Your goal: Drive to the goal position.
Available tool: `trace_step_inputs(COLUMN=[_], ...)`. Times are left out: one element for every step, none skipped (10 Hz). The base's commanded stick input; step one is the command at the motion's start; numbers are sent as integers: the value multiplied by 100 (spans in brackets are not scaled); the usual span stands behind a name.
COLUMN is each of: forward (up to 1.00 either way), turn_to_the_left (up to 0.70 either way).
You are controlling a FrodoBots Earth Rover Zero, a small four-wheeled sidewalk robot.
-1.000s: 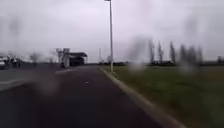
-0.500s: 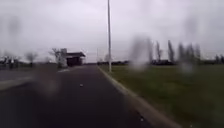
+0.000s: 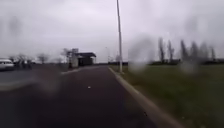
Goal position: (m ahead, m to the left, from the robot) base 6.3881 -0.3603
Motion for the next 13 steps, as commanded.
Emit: trace_step_inputs(forward=[85, 85, 85, 85, 85, 85, 85, 85, 85, 85, 85, 85, 85], turn_to_the_left=[7, 0, 0, 0, 0, 0, 0, 0, 0, 0, 0, 0, 0])
